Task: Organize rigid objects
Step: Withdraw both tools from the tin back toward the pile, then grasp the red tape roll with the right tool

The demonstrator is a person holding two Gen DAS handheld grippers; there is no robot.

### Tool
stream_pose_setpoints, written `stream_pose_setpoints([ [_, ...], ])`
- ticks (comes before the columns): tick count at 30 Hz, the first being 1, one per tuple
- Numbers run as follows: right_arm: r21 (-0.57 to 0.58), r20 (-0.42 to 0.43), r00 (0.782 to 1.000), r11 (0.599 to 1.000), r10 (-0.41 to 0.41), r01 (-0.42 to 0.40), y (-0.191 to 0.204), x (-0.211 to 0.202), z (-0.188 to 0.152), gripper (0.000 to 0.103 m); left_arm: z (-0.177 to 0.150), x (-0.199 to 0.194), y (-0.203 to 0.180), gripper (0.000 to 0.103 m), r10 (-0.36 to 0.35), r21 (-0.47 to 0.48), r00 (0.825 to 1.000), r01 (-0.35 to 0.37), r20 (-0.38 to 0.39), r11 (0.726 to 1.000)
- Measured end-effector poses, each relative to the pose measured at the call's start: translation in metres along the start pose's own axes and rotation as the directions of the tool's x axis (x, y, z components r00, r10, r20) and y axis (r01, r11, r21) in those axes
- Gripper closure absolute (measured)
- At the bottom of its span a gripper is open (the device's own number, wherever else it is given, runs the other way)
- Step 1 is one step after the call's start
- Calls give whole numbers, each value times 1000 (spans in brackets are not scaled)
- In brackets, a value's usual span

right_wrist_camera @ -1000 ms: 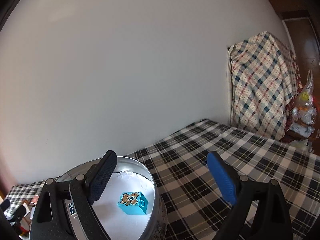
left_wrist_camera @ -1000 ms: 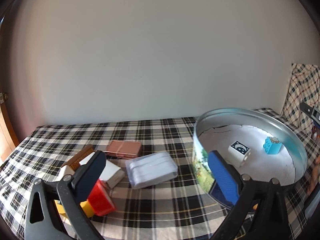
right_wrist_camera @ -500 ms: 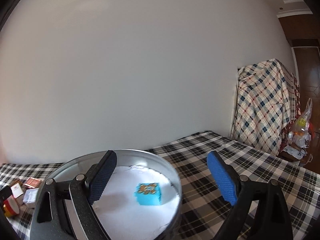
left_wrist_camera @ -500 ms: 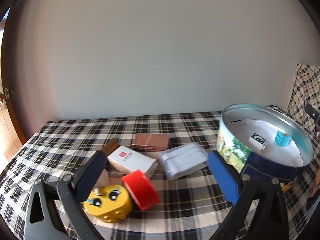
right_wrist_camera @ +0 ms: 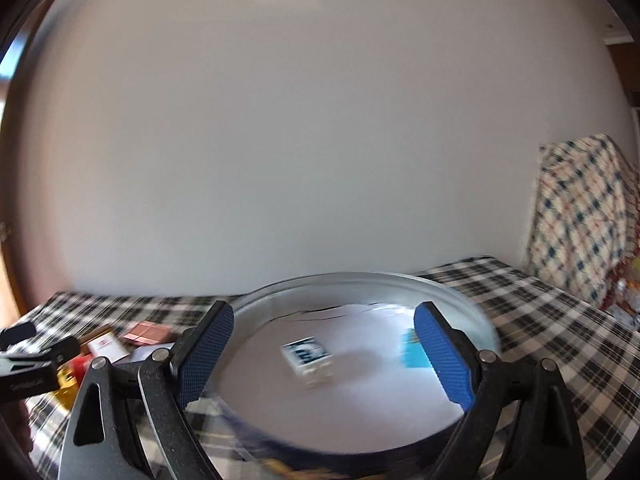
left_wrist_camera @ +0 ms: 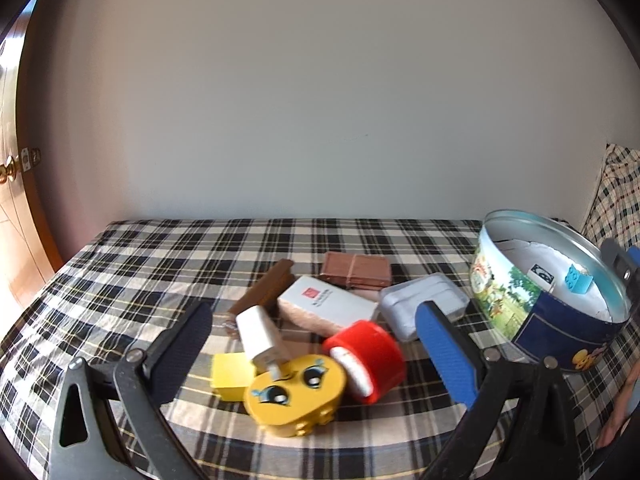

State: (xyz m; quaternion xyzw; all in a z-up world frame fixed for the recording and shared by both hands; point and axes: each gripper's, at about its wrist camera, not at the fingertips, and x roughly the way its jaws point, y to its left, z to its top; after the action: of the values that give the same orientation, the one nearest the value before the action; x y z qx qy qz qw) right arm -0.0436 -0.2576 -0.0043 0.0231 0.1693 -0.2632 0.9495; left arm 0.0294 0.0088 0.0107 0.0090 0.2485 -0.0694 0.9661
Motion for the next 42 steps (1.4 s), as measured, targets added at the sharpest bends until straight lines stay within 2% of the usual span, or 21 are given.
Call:
stream_pose_setpoints([
  [5, -60, -49, 996, 995, 77, -80, 37, 3, -6, 10, 0, 3, 29, 0, 14, -31, 1000, -15, -25, 999],
  [10, -82, -89, 979, 979, 181, -189, 70, 1, -10, 10, 2, 7, 65, 0, 109, -79, 993, -112, -33, 991],
  [12, -83, -138, 960, 963, 242, -255, 86, 6, -13, 10, 3, 9, 84, 0, 145, -134, 988, -150, -46, 980],
  [16, -78, -237, 915, 932, 327, -353, 117, 16, -19, 10, 1, 10, 106, 0, 164, -208, 983, -177, -79, 962],
  [21, -76, -370, 841, 889, 395, -451, 155, 34, -29, 10, 0, 12, 106, 0, 182, -180, 979, -197, -92, 964],
  [23, -81, -399, 830, 886, 391, -457, 165, 42, -32, 16, 0, 12, 103, 0, 191, -156, 977, -203, -91, 967],
  [25, -89, -436, 818, 886, 375, -454, 176, 50, -35, 27, 1, 13, 101, 0, 191, -139, 977, -203, -96, 969],
  [28, -67, -483, 787, 880, 384, -470, 181, 61, -37, 32, 2, 11, 100, 0, 160, -121, 982, -172, -105, 978],
  [29, -65, -493, 783, 882, 379, -467, 183, 63, -38, 35, 2, 11, 100, 0, 147, -116, 984, -159, -105, 980],
  [30, -64, -499, 780, 882, 377, -467, 183, 65, -38, 42, 2, 11, 100, 0, 128, -109, 986, -140, -109, 984],
  [32, -44, -512, 764, 876, 392, -480, 183, 71, -39, 51, 2, 12, 101, 0, 94, -101, 988, -106, -120, 989],
  [35, -11, -516, 749, 871, 415, -490, 181, 75, -40, 57, -1, 17, 98, 0, 20, -82, 989, -33, -149, 996],
  [36, -12, -516, 746, 868, 420, -497, 180, 74, -39, 62, -2, 18, 95, 0, -4, -76, 987, -8, -159, 997],
  [37, -21, -515, 747, 865, 420, -501, 180, 73, -39, 75, -3, 18, 93, 0, -23, -70, 986, 12, -165, 997],
  [38, -46, -523, 752, 868, 401, -495, 181, 72, -40, 75, -4, 19, 88, 0, -42, -58, 985, 32, -169, 998],
  [40, -37, -527, 745, 864, 410, -502, 176, 70, -40, 77, -5, 19, 82, 0, -77, -29, 981, 73, -176, 997],
  [42, -41, -522, 751, 868, 404, -496, 169, 67, -39, 77, -8, 20, 74, 0, -145, -3, 969, 147, -200, 989],
])
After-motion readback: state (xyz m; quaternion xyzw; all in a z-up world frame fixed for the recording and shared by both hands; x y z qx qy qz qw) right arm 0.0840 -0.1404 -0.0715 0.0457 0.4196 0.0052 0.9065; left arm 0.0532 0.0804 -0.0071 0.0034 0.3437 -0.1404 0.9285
